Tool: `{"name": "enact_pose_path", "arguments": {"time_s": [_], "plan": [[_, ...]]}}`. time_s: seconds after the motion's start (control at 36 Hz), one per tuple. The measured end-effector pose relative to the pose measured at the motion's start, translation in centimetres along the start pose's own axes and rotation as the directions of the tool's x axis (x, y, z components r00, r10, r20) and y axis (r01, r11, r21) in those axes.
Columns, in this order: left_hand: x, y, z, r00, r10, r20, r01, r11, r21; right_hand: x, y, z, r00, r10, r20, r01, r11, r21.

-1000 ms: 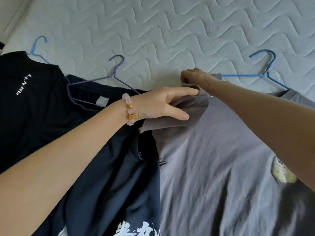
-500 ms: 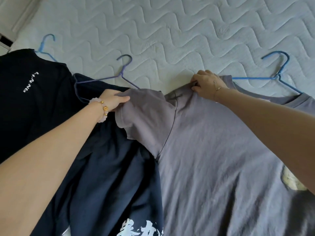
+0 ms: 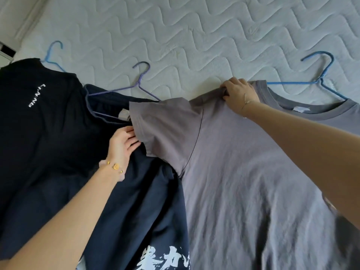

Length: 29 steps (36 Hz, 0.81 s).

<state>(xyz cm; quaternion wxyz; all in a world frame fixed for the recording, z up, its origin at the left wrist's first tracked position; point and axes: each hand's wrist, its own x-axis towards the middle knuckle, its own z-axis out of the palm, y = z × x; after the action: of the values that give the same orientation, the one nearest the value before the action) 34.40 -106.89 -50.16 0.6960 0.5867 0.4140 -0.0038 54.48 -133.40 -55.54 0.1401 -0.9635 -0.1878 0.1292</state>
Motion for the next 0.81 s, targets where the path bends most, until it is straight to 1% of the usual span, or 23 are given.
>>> {"name": "enact_pose_path", "arguments": {"time_s": [0.06, 0.08, 0.11, 0.17, 0.19, 0.28, 0.31, 0.36, 0.44, 0.47, 0.5, 0.53, 0.58, 0.61, 0.64, 0.67, 0.72, 0.78, 0.81], "plan": [[-0.8, -0.9, -0.4, 0.983, -0.032, 0.182, 0.013, 0.994, 0.105, -0.3, 0.3, -0.1, 1.0, -0.013, 0.027, 0.013, 1.0, 0.021], [-1.1, -1.2, -0.3, 0.969, -0.048, 0.242, 0.003, 0.984, 0.18, -0.4, 0.3, -0.1, 0.999, -0.019, 0.034, 0.018, 0.999, 0.027], [-1.3, -1.2, -0.1, 0.963, -0.059, 0.262, -0.01, 0.967, 0.253, -0.5, 0.4, -0.1, 0.999, -0.022, 0.041, 0.021, 0.999, 0.027], [-1.7, -1.2, 0.6, 0.974, -0.043, 0.222, -0.034, 0.944, 0.33, -0.9, 0.4, -0.1, 0.998, -0.024, 0.063, 0.023, 1.0, 0.018], [-2.1, -1.1, 0.9, 0.98, -0.012, 0.198, -0.055, 0.942, 0.33, -1.1, 0.3, 0.0, 0.997, -0.023, 0.08, 0.022, 1.0, 0.013], [-3.3, -1.0, 0.8, 0.988, 0.087, 0.13, -0.116, 0.966, 0.232, -1.6, 0.1, 0.0, 0.992, -0.004, 0.126, 0.003, 1.0, 0.007], [-3.7, -1.0, 0.6, 0.988, 0.106, 0.115, -0.131, 0.964, 0.231, -1.7, 0.0, -0.1, 0.991, 0.003, 0.133, -0.003, 1.0, 0.001], [-4.4, -1.3, 0.1, 0.985, 0.145, 0.095, -0.166, 0.948, 0.272, -2.1, -0.1, -0.1, 0.991, 0.007, 0.134, -0.005, 1.0, -0.011], [-4.7, -2.3, -0.9, 0.977, 0.211, -0.012, -0.191, 0.907, 0.374, -2.9, -0.1, -0.1, 0.99, 0.01, 0.14, -0.008, 1.0, -0.014], [-4.3, -2.8, -1.3, 0.979, 0.202, -0.038, -0.167, 0.888, 0.429, -3.3, 0.0, -0.1, 0.989, 0.014, 0.146, -0.014, 1.0, -0.003], [-3.8, -3.2, -1.8, 0.985, 0.164, -0.052, -0.118, 0.866, 0.485, -3.7, 0.3, 0.0, 0.988, 0.017, 0.152, -0.019, 1.0, 0.012], [-3.2, -3.7, -2.2, 0.993, 0.103, -0.06, -0.056, 0.847, 0.529, -4.2, 0.6, 0.1, 0.988, 0.014, 0.152, -0.019, 0.999, 0.03], [-2.3, -4.5, -2.9, 0.997, -0.018, -0.081, 0.06, 0.827, 0.559, -5.5, 1.4, 0.2, 0.987, 0.016, 0.159, -0.027, 0.998, 0.063], [-2.0, -4.9, -3.0, 0.995, -0.038, -0.095, 0.086, 0.817, 0.57, -6.4, 1.8, 0.0, 0.986, 0.031, 0.163, -0.045, 0.995, 0.085], [-1.9, -5.1, -2.7, 0.994, -0.024, -0.108, 0.084, 0.794, 0.602, -7.5, 2.3, -0.3, 0.986, 0.05, 0.16, -0.07, 0.991, 0.118], [-2.3, -5.1, -2.5, 0.992, 0.02, -0.125, 0.067, 0.751, 0.657, -8.7, 2.7, -0.7, 0.987, 0.07, 0.145, -0.093, 0.983, 0.158], [-3.2, -5.1, -1.7, 0.972, 0.169, -0.162, 0.016, 0.642, 0.766, -11.6, 3.7, -1.9, 0.987, 0.133, 0.086, -0.151, 0.955, 0.254], [-3.9, -4.9, -2.0, 0.909, 0.363, -0.206, -0.025, 0.54, 0.841, -14.3, 4.3, -2.5, 0.977, 0.209, 0.043, -0.21, 0.904, 0.373], [-4.2, -4.9, -1.8, 0.872, 0.443, -0.206, -0.047, 0.496, 0.867, -15.9, 5.1, -2.9, 0.964, 0.266, 0.02, -0.251, 0.88, 0.404]]}}
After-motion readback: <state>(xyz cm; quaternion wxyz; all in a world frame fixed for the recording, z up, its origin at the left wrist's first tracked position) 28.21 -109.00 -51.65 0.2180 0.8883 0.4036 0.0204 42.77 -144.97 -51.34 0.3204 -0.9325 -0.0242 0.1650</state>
